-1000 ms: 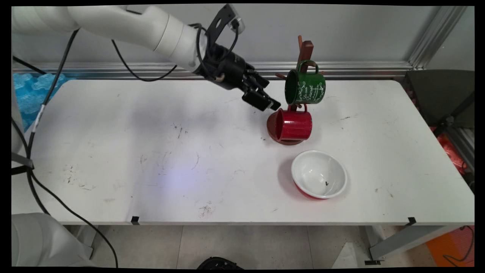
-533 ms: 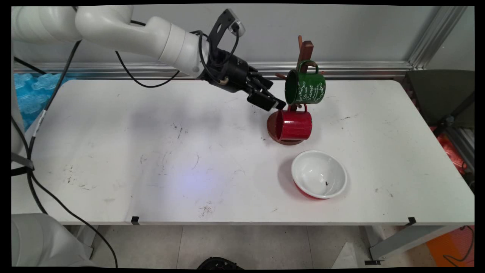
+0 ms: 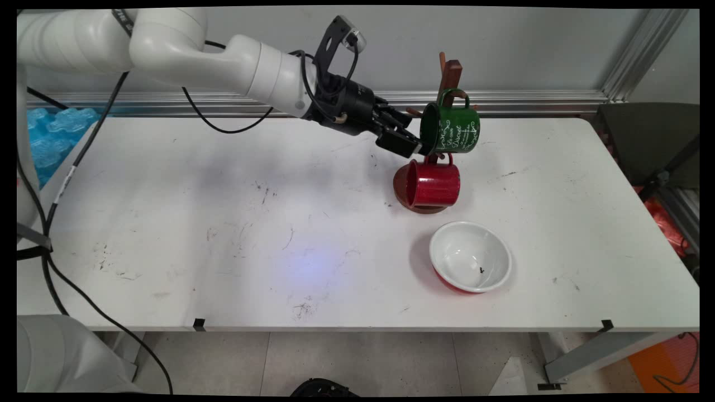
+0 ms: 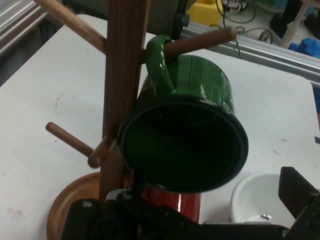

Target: Pick up the green mug from the rack

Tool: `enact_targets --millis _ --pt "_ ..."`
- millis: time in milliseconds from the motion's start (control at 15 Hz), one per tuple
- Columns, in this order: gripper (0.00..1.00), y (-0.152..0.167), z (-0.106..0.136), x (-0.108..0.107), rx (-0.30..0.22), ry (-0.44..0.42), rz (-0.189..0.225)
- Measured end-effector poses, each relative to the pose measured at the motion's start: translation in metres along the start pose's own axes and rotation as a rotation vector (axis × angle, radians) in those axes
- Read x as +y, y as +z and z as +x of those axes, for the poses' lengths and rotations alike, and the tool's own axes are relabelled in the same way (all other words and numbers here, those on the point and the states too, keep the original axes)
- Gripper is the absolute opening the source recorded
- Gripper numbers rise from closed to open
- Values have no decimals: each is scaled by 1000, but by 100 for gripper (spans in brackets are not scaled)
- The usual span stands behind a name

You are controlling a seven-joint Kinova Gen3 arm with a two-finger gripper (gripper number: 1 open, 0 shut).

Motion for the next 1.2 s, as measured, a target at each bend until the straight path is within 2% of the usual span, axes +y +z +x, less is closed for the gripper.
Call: enact_targets --millis 467,1133,1200 --pt "100 17 0 1 47 -22 -18" --pt "100 32 0 2 79 -48 -28" --pt "0 33 0 2 80 -50 -29"
